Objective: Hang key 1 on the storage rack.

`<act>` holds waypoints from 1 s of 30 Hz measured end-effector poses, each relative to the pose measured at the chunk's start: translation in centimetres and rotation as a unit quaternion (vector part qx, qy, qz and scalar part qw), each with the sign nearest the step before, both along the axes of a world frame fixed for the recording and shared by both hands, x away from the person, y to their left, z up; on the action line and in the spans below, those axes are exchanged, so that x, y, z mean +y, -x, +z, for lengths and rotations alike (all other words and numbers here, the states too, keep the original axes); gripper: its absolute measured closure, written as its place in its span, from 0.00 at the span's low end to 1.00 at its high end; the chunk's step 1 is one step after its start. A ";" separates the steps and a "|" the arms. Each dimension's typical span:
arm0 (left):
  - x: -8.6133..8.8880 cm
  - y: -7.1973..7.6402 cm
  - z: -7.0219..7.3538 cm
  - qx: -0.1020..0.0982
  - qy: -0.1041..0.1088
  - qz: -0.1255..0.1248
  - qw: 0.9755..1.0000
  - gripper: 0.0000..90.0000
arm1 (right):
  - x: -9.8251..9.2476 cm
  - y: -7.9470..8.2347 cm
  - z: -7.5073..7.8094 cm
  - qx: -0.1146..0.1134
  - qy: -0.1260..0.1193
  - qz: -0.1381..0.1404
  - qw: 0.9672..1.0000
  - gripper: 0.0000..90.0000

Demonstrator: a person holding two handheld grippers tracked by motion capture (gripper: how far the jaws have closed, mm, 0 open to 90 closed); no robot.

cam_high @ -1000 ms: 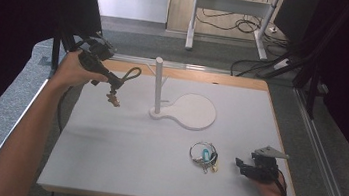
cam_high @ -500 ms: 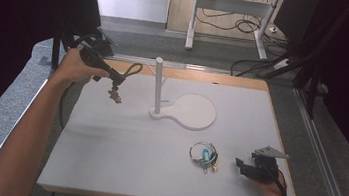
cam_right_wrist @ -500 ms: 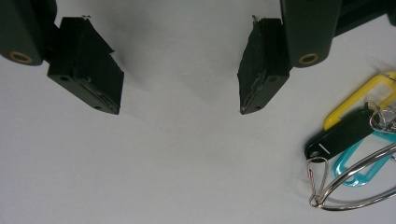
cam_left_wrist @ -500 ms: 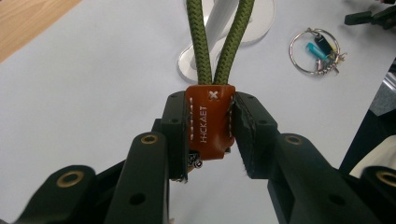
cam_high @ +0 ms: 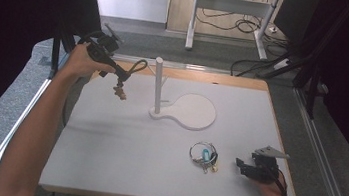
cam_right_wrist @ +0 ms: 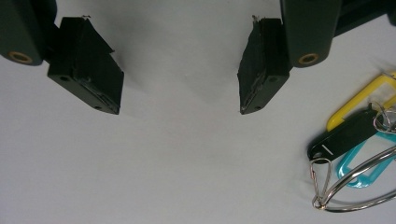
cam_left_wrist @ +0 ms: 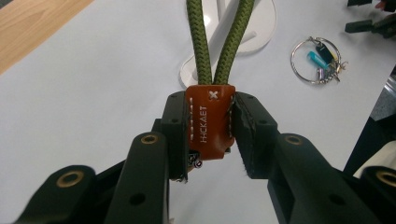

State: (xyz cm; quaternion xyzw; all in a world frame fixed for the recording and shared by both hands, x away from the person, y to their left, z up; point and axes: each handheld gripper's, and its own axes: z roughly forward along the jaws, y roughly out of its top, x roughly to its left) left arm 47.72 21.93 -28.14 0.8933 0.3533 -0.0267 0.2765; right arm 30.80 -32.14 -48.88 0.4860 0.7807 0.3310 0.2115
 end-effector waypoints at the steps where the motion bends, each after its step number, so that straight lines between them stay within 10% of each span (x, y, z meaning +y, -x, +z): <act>1: 0.0 0.0 0.0 0.000 0.000 0.000 1.000 0.75 | 0.1 0.0 0.0 0.001 0.002 0.001 1.000 0.35; 30: -1.4 -2.3 -1.5 0.023 0.010 -0.009 1.000 0.75 | 0.1 0.0 0.0 0.000 0.002 0.003 1.000 0.34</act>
